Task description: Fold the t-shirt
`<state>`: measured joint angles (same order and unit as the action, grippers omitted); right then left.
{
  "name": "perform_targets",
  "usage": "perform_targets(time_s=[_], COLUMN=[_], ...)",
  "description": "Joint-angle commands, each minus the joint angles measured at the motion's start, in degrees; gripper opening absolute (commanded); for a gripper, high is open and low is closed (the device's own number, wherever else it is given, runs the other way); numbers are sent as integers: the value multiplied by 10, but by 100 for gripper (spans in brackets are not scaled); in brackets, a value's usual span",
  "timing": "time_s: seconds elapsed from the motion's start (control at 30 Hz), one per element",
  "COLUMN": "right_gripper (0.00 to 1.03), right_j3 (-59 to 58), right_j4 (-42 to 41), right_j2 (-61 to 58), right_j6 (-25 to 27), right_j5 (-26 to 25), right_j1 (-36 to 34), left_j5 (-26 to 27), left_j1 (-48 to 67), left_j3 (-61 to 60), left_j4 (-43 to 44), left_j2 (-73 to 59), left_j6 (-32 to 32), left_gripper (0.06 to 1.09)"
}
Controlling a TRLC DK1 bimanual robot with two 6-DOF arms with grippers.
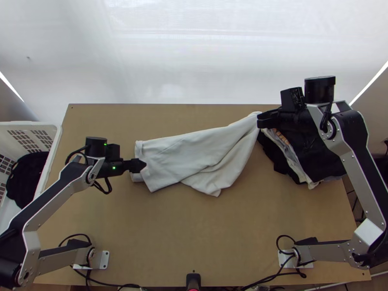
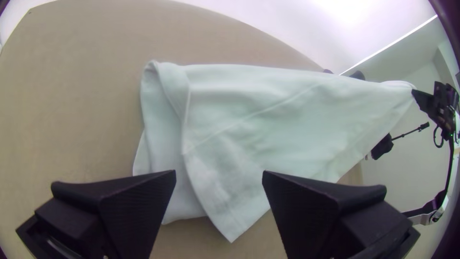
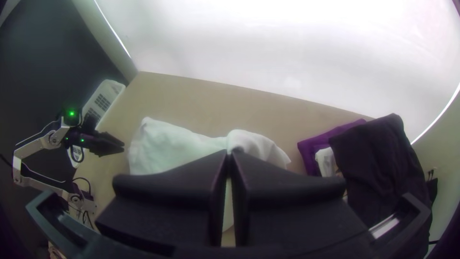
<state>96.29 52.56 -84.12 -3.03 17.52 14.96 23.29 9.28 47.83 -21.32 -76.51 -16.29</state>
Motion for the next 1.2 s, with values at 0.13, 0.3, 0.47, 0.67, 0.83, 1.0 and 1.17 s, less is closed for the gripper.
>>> perform_targets(time_s=[0.13, 0.3, 0.47, 0.67, 0.83, 1.0, 1.17], right_gripper=[3, 3, 3, 3, 3, 3, 3], right_j3=[-3, -1, -1, -6, -7, 0, 13], right_j4=[0, -1, -3, -3, -3, -3, -3], right_j2=[4, 4, 3, 3, 4, -2, -31], right_j6=[1, 1, 1, 1, -2, -7, -47], right_j5=[0, 0, 0, 0, 0, 0, -32], right_j1=[-4, -5, -9, -10, -17, -48, -71], left_j5=[-18, -18, -22, -69, -75, -32, -32], left_j1=[7, 10, 10, -3, -70, -177, -261], left_j3=[-12, -9, -7, -33, 4, 81, 176], left_j4=[66, 75, 89, 223, 207, 117, 66], left_j2=[-58, -74, -92, -103, -51, 76, 119], left_j6=[8, 9, 8, -55, -128, -175, -178], left_gripper=[90, 88, 88, 9, 9, 9, 9])
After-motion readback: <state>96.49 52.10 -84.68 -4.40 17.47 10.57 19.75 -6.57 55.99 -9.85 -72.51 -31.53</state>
